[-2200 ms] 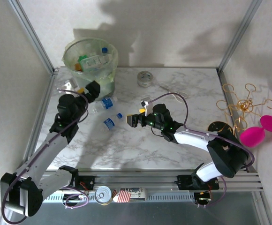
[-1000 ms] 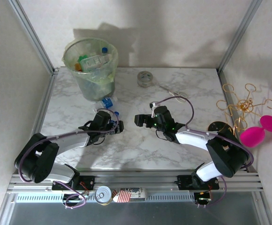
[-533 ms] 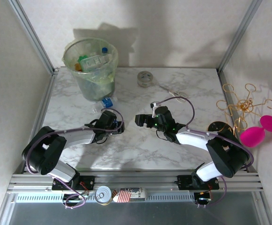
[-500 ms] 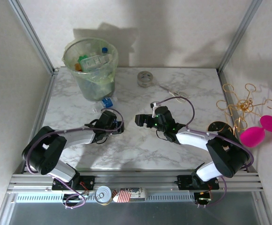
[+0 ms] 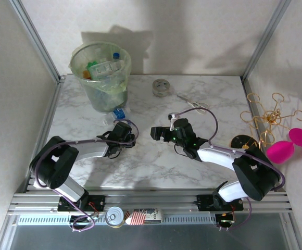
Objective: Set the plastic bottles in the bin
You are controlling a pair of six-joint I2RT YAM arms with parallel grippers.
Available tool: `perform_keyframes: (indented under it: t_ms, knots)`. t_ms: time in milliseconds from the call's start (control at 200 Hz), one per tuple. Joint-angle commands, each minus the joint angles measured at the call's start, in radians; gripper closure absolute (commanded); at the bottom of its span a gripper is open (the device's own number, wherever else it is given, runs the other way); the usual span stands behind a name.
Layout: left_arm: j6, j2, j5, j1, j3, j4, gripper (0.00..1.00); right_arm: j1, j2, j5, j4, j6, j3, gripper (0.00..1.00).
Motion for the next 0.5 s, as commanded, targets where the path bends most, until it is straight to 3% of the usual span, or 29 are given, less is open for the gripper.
perform_keyframes:
  t_ms: [0, 295, 491]
  knots:
    - [-0.008, -0.088, -0.017, -0.008, 0.038, -0.015, 0.48, -0.005, -0.034, -0.033, 0.067, -0.006, -0.025, 0.01]
    - [0.045, -0.299, -0.037, 0.009, 0.212, -0.093, 0.48, -0.006, -0.091, -0.193, 0.199, -0.05, -0.038, 0.01]
    - [0.107, -0.353, 0.001, 0.086, 0.407, -0.14, 0.49, -0.005, -0.106, -0.265, 0.246, -0.074, -0.032, 0.01]
